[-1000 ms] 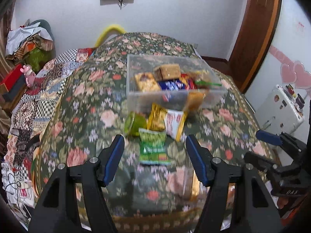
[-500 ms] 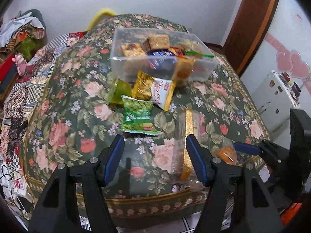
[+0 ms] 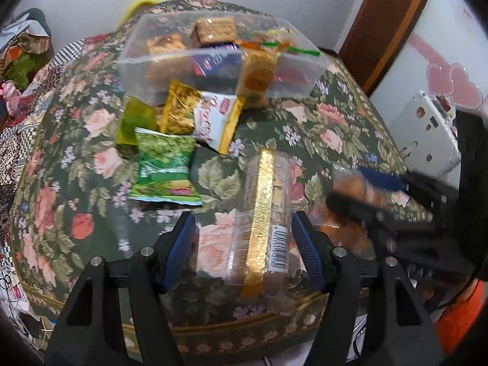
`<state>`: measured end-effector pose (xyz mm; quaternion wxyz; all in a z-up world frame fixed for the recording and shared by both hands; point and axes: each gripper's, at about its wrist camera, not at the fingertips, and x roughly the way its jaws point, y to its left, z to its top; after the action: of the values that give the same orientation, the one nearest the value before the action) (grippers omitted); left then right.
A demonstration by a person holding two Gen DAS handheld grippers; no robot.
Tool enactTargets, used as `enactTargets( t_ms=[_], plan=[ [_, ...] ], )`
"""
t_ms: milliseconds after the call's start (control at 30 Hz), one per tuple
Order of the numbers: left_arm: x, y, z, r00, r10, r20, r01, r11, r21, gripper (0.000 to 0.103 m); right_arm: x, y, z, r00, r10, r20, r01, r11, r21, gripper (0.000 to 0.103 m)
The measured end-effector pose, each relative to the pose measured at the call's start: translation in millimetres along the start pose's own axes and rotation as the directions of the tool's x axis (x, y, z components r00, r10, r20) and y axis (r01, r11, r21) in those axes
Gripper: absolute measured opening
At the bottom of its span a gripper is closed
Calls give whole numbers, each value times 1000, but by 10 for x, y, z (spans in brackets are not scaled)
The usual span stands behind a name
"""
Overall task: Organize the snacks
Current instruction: 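Grasp the orange snack bag with the right tool while the left tool grasps a gold-striped bar, then lower the orange bag and gold-striped bar into the clear box and release both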
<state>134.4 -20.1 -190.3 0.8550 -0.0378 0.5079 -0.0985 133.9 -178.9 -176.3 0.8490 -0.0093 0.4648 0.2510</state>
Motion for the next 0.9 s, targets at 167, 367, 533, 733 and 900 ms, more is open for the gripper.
enactTargets(
  t_ms=[167,367,533,733,900],
  plan=[
    [177,-54,-11,1000,7,-20,-7,1000,14,65,-26,-108,140,1000,-25,12,24,999,31,58],
    [228,-111,-9,1000,0,21,-1,999,49,37,-274,-157,69,999,-24,35,21,996,83,64],
    [213,-82,4,999,0,36,-1,999,41,36,-230,-127,-78,1000,-29,-3,29,992,125,71],
    [38,62,22,998,14,69,-15,1000,12,36,-146,-111,-39,1000,-9,-22,13,989,148,81],
    [-77,127,12,996,19,87,-19,1000,4,36,17,-63,19,999,-9,-54,15,993,118,92]
  ],
)
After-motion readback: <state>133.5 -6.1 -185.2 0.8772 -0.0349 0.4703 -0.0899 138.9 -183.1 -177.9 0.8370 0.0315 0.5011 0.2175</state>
